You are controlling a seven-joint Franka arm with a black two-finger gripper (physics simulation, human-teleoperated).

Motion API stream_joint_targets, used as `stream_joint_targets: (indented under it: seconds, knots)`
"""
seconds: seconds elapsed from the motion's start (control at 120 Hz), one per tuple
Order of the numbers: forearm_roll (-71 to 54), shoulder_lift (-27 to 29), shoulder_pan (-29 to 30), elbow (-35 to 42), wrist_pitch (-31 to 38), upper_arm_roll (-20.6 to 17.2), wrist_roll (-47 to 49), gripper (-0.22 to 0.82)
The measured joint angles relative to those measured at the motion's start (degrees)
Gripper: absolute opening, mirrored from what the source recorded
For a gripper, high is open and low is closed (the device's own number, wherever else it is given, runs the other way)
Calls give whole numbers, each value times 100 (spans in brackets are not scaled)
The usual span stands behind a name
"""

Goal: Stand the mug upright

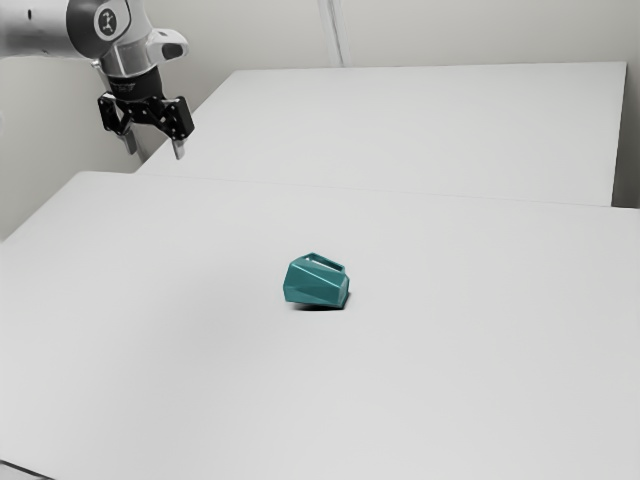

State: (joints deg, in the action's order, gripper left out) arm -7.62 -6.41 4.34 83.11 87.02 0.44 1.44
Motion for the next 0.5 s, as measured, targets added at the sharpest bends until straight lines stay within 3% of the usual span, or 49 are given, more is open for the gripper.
stream_joint_targets:
  seconds: [0.233, 0.367, 0.5]
  knots:
    - [248, 83, -9, 151, 199, 40, 54, 59]
    - [1031, 125, 78, 716, 692, 408, 107, 59]
    - [1630, 174, 169, 1314, 1341, 494, 145, 59]
